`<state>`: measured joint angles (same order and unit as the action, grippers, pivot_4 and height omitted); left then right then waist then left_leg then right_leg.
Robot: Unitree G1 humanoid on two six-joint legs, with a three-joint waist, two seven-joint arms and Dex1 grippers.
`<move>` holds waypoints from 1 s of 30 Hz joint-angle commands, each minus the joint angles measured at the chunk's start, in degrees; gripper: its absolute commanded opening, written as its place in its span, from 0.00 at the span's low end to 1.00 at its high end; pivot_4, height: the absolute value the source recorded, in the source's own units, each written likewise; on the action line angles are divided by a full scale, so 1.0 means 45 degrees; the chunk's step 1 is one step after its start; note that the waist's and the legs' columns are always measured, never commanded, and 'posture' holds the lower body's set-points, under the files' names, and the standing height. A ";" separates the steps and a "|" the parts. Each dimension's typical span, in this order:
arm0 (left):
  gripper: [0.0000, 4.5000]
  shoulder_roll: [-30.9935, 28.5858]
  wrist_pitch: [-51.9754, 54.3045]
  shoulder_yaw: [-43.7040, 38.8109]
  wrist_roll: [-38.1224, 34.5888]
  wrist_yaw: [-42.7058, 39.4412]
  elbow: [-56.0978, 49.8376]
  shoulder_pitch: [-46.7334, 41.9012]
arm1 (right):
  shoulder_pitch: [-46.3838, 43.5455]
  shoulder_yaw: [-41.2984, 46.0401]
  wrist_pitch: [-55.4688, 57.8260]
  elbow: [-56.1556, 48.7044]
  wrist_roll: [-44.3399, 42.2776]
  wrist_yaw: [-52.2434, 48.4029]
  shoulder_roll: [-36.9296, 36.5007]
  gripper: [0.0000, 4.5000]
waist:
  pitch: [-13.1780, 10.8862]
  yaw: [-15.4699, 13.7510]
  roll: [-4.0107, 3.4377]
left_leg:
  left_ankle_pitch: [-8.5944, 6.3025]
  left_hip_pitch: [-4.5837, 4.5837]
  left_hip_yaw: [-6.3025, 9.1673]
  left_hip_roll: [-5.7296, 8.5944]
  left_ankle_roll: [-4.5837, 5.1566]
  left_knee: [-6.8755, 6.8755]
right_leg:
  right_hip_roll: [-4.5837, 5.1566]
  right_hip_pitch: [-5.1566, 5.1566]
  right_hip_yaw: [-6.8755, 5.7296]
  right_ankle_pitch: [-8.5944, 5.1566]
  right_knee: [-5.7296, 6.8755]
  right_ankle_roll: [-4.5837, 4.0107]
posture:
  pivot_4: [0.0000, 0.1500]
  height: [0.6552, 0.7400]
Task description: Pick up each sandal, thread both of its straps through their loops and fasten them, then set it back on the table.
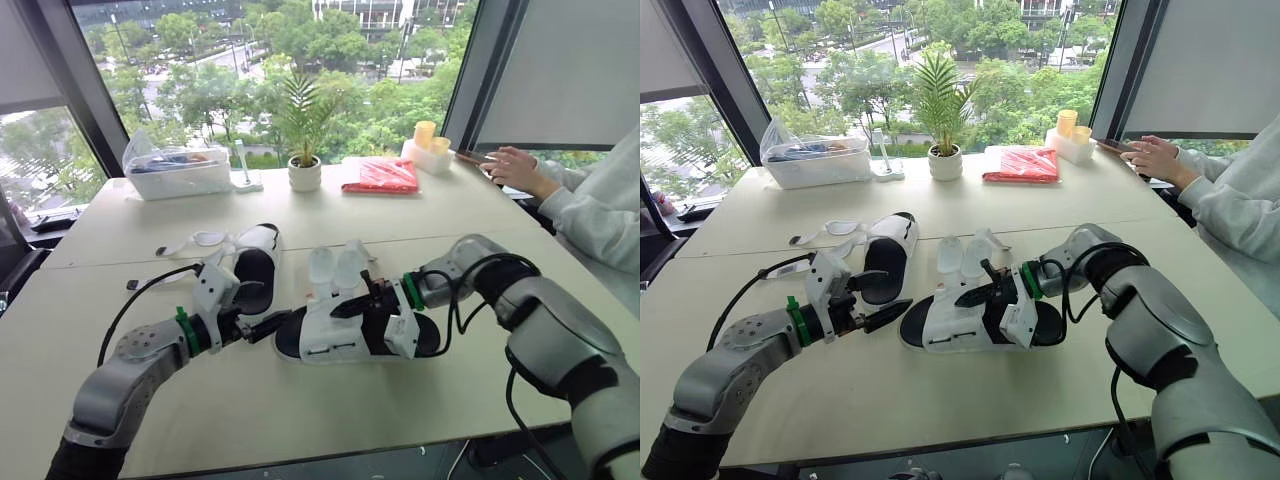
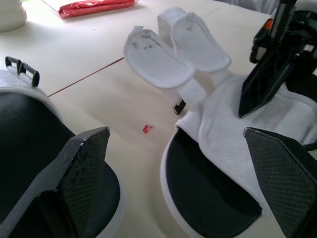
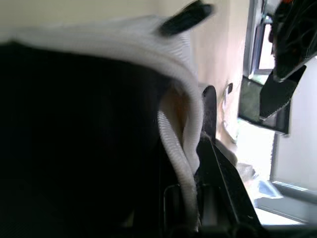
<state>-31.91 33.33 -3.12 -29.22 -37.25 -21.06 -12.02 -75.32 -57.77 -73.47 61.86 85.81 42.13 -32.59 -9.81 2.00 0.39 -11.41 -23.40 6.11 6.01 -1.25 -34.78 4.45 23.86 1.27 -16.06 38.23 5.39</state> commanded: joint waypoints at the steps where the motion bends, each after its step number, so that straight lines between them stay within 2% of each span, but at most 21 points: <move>1: 1.00 -0.0006 -0.0025 -0.0137 -0.0082 0.0062 -0.0555 -0.0044 | -0.0860 -0.2131 0.1645 0.0740 0.1909 0.3872 0.0402 0.02 | 0.0001 -0.0023 0.0002 | 0.0011 0.0000 0.0001 0.0000 -0.0016 0.0017 | 0.0000 0.0019 0.0000 -0.0004 0.0018 -0.0007 | 1.00 1.00; 6: 1.00 0.0008 -0.0007 0.0015 -0.0095 -0.0035 -0.0553 -0.0101 | -0.1455 -0.3764 0.2610 0.1903 0.2626 0.6122 0.1065 0.02 | 0.0009 0.0009 0.0015 | 0.0058 0.0006 0.0000 -0.0002 -0.0078 0.0114 | -0.0001 0.0071 0.0007 -0.0012 0.0045 -0.0027 | 1.00 1.00; 7: 1.00 0.0005 -0.0016 0.0071 -0.0087 -0.0086 -0.0541 -0.0121 | -0.1509 -0.3965 0.2608 0.2019 0.2641 0.6349 0.1143 0.08 | 0.0009 0.0017 0.0015 | 0.0061 0.0008 0.0000 -0.0004 -0.0082 0.0123 | -0.0004 0.0074 0.0007 -0.0012 0.0046 -0.0029 | 1.00 1.00; 10: 1.00 -0.0138 0.0005 0.0341 -0.0086 -0.0497 -0.0390 -0.0278 | -0.1600 -0.4189 0.1975 0.2408 0.2304 0.5974 0.1280 0.32 | 0.0009 0.0014 0.0014 | 0.0065 0.0009 0.0001 -0.0007 -0.0086 0.0137 | -0.0017 0.0081 0.0006 -0.0012 0.0046 -0.0032 | 1.00 1.00; 16: 1.00 -0.1256 -0.1033 0.1245 0.0839 -0.2278 0.0459 -0.0517 | -0.1856 -0.3267 -0.0233 0.3022 0.0495 0.3172 0.0926 0.99 | 0.0010 0.0098 0.0012 | 0.0065 0.0012 0.0005 -0.0023 -0.0086 0.0150 | -0.0057 0.0079 0.0008 -0.0014 0.0042 -0.0036 | 1.00 1.00; 18: 1.00 -0.1642 -0.1670 0.1474 0.1252 -0.3033 0.1140 -0.0772 | -0.1945 -0.2463 -0.1073 0.3413 -0.0627 0.1439 0.0650 0.99 | 0.0010 0.0075 0.0012 | 0.0066 0.0020 0.0009 -0.0037 -0.0089 0.0148 | -0.0075 0.0067 0.0007 -0.0013 0.0043 -0.0040 | 1.00 1.00; 24: 1.00 -0.2101 -0.3733 0.1916 0.2408 -0.4536 0.3336 -0.1742 | -0.1963 0.0446 -0.3376 0.5822 -0.4178 -0.5827 -0.0368 0.99 | 0.0009 0.0095 0.0012 | 0.0065 0.0021 0.0019 -0.0048 -0.0083 0.0146 | -0.0085 0.0039 0.0001 -0.0010 0.0013 -0.0044 | 1.00 1.00; 27: 1.00 -0.2027 -0.4317 0.1951 0.2476 -0.5225 0.4275 -0.2175 | -0.2133 0.2541 -0.4153 0.7898 -0.5452 -0.9061 -0.0683 0.99 | 0.0009 0.0122 0.0012 | 0.0056 0.0021 0.0020 -0.0061 -0.0067 0.0145 | -0.0096 0.0026 -0.0004 -0.0009 -0.0009 -0.0044 | 1.00 1.00; 30: 0.80 -0.1752 -0.4638 0.2098 0.2451 -0.5857 0.5025 -0.2499 | -0.2964 0.5682 -0.4118 1.1421 -0.5844 -1.3022 -0.0751 1.00 | 0.0007 0.0185 0.0009 | 0.0046 0.0023 0.0002 -0.0089 -0.0051 0.0140 | -0.0123 0.0018 -0.0003 -0.0007 -0.0026 -0.0046 | 1.00 1.00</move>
<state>-40.12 14.11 6.11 -17.95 -61.79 0.90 -22.08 -85.00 -39.86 -91.47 105.90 61.98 -7.16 -35.37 -9.78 2.84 0.43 -11.21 -23.29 6.06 5.53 -1.47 -34.16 3.82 23.94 1.26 -16.07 38.09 5.15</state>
